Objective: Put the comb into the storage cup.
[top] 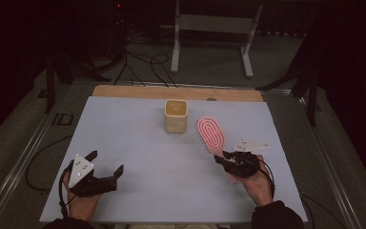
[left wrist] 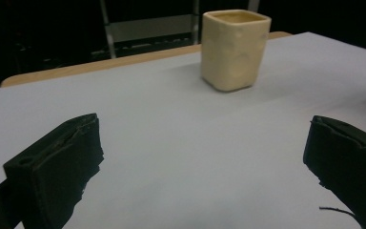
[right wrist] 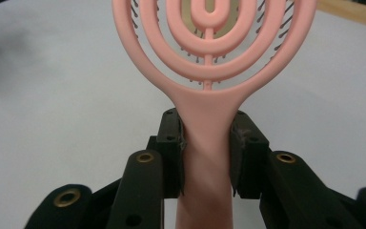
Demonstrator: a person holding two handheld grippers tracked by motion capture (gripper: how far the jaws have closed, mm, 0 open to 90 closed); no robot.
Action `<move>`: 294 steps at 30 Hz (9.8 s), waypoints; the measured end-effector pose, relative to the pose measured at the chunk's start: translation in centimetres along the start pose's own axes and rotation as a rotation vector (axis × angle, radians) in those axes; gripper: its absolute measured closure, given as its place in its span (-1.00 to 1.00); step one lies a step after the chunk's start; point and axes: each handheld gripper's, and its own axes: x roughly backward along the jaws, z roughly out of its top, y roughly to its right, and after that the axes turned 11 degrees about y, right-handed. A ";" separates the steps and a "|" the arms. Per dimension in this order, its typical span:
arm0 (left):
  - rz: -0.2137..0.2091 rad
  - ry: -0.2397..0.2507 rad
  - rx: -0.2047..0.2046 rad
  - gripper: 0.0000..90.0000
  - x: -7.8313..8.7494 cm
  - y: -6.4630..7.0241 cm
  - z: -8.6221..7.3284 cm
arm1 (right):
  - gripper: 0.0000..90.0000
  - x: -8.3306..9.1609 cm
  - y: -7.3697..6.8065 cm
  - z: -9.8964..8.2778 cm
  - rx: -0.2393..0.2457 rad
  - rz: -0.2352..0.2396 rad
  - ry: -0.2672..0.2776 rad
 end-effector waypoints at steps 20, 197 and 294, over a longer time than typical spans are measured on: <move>-0.195 -0.056 -0.012 -1.00 -6.0 4.1 4.7 | 0.55 0.1 -1.1 0.3 0.008 -0.003 0.071; -0.334 0.025 0.269 0.44 -15.0 5.8 13.6 | -0.82 4.6 0.0 -7.6 -0.012 -0.152 0.295; -0.150 0.098 0.199 0.44 -18.9 3.2 18.8 | -0.81 4.6 -0.1 -7.5 -0.036 -0.149 0.296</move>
